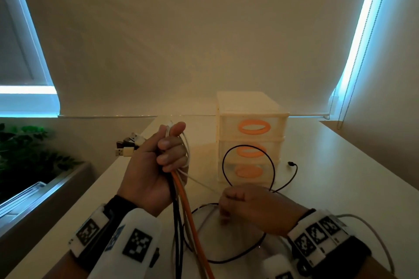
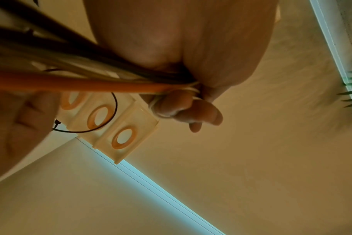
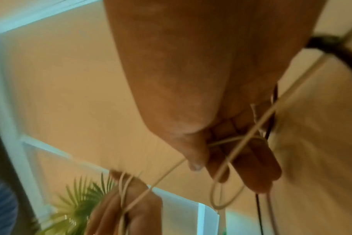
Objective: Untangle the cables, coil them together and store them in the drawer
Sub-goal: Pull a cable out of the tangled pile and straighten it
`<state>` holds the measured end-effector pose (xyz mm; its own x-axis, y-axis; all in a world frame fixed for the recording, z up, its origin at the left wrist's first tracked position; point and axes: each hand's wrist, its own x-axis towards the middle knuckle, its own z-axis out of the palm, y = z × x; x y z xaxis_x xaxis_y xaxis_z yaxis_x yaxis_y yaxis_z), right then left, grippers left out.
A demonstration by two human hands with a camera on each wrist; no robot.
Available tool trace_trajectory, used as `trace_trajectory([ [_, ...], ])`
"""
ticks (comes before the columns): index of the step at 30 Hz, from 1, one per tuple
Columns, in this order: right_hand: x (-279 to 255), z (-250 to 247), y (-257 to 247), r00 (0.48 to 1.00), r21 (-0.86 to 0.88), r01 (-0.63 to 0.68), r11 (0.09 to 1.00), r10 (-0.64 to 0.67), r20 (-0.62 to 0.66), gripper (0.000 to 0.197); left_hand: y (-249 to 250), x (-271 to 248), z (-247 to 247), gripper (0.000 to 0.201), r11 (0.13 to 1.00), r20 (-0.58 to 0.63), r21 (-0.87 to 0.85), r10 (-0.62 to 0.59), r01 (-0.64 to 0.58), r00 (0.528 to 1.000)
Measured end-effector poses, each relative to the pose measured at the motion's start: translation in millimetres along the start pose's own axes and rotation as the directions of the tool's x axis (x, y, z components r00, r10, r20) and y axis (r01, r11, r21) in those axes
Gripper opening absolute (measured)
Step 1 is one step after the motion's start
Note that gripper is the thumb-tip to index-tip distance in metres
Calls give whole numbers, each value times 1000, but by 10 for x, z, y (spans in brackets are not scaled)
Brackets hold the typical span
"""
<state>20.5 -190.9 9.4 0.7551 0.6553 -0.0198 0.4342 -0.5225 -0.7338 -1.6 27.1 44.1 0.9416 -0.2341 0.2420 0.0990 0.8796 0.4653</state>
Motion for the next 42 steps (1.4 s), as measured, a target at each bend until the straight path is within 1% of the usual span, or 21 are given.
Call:
trace_trajectory([
  [1, 18, -41, 31, 999, 61, 3, 998, -1, -44, 30, 17, 1, -22, 40, 999, 61, -7, -33, 34, 998],
  [2, 43, -93, 75, 991, 143, 17, 990, 3, -136, 31, 26, 4, -33, 42, 998, 102, 4, -69, 69, 992],
  [4, 81, -185, 118, 939, 348, 52, 936, 72, -336, 30, 2, -13, 15, 44, 990, 113, 82, -125, 116, 986],
  [6, 98, -246, 91, 879, 507, 103, 856, 160, -448, 26, -77, -39, 103, 43, 953, 5, 278, -130, 123, 992],
  [7, 101, -269, 56, 851, 537, 132, 834, 182, -492, 25, -133, -51, 142, 43, 900, -68, 416, -112, 130, 991],
  [9, 84, -309, -73, 781, 470, 184, 863, 161, -603, 21, -262, -82, 224, 46, 740, -162, 646, -103, 185, 981],
  [11, 40, -322, -246, 713, 308, 235, 922, 52, -699, 16, -372, -108, 263, 47, 616, -230, 742, -137, 264, 964],
  [12, 14, -320, -327, 697, 216, 262, 941, -30, -717, 15, -418, -105, 262, 47, 589, -263, 756, -127, 286, 956],
  [13, -22, -307, -422, 704, 158, 290, 944, -99, -703, 16, -456, -87, 243, 46, 595, -293, 752, -85, 284, 952],
  [14, -46, -278, -489, 738, 151, 319, 935, -146, -659, 18, -477, -64, 222, 45, 631, -319, 731, -20, 260, 947],
  [16, -75, -191, -553, 828, 180, 346, 921, -209, -520, 23, -459, 9, 167, 44, 752, -366, 639, 115, 160, 923],
  [18, -53, -108, -502, 880, 62, 298, 953, -249, -403, 28, -371, 66, 117, 46, 864, -398, 501, 179, 49, 900],
  [20, 5, -51, -330, 940, 4, 210, 978, -201, -274, 27, -261, 84, 88, 47, 950, -404, 308, 175, -47, 898],
  [22, 55, -17, -148, 980, -1, 123, 992, -122, -154, 27, -193, 85, 92, 46, 982, -410, 153, 165, -111, 897],
  [23, 72, -17, -77, 986, 12, 93, 996, -90, -141, 27, -185, 84, 94, 46, 986, -417, 116, 159, -121, 895],
  [27, 107, -120, 31, 967, 110, 29, 994, 0, -254, 29, -206, 64, 126, 43, 988, -428, 125, 137, -91, 894],
  [31, 155, -79, 51, 960, 12, 43, 999, -38, -277, 28, -191, 58, 126, 52, 987, -404, 132, 139, -93, 904],
  [33, 186, -52, 84, 951, -10, 34, 999, -35, -308, 29, -189, 54, 128, 51, 987, -381, 130, 136, -92, 915],
  [37, 207, -71, 116, 934, 146, -6, 989, 58, -351, 34, -195, 21, 152, 41, 987, -316, 136, 124, -84, 941],
  [40, 238, -133, 106, 899, 178, -58, 982, 129, -419, 31, -224, -23, 220, 44, 966, -250, 258, 67, 0, 966],
  [42, 241, -212, 37, 859, 158, -38, 987, 112, -499, 33, -269, -53, 241, 46, 899, -225, 433, 32, 70, 974],
])
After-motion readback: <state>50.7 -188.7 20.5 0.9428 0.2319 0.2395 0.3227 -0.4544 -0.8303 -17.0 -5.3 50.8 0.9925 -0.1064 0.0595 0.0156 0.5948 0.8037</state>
